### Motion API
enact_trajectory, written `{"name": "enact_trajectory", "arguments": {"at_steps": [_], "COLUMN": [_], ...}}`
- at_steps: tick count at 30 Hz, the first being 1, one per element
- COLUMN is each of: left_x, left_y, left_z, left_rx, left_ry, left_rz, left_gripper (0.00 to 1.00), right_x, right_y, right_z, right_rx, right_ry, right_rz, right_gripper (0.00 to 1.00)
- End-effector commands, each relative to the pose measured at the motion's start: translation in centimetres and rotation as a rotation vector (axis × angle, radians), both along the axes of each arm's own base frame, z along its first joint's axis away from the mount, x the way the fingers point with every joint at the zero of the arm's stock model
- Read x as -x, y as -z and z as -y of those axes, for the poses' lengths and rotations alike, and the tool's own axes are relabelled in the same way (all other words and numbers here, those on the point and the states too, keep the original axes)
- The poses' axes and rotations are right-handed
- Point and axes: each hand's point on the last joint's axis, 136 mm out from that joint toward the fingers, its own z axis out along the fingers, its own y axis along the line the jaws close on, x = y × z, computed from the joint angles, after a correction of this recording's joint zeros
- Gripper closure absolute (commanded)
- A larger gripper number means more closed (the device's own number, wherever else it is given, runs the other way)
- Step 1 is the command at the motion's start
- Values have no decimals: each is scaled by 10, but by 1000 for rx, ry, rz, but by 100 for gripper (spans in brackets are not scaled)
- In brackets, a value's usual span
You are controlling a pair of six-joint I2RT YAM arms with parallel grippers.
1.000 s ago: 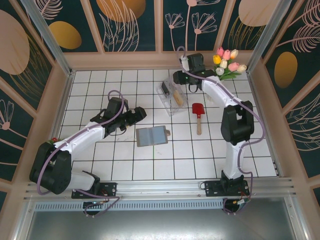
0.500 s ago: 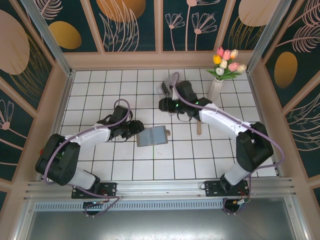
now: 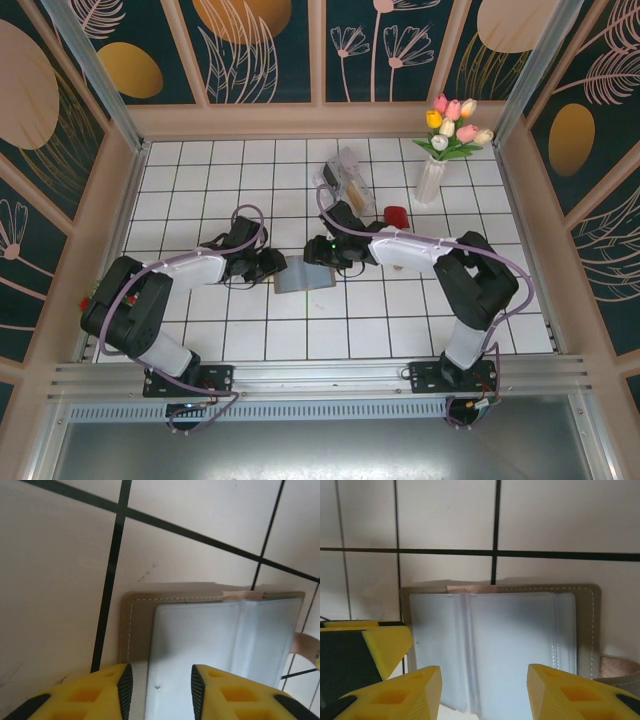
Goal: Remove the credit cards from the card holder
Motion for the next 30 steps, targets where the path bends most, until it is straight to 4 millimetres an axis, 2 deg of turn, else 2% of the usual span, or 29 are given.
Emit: {"name": "enact_trajectory", "arguments": {"at_steps": [1,3,5,11,14,23,30], "left_x": [1,0,0,-2,-5,-7,-13], "left_y": [2,5,6,2,1,1,-14], "left_z": [11,11,12,17,18,34,52], "left_rx": [19,12,10,18,16,57,144], "left_ry": [46,48,57,90,93,141,193], "left_rz": [-4,-13,-18,-13,-10,-16,25], "left_gripper": [67,68,68,76,77,77,92], "right_x": [5,10,14,20,22,26,27], "right_y": [24,40,48,58,63,68,62], "right_z": [5,9,9,13,15,16,12], "right_rx": [48,115,138,152,155,140,98], "right_ry": [36,29,20,37,49,63,72], "right_rz": [-52,-84,-94,-118,-133,-152,-159], "right_gripper": [50,51,52,52,52,53,56]}}
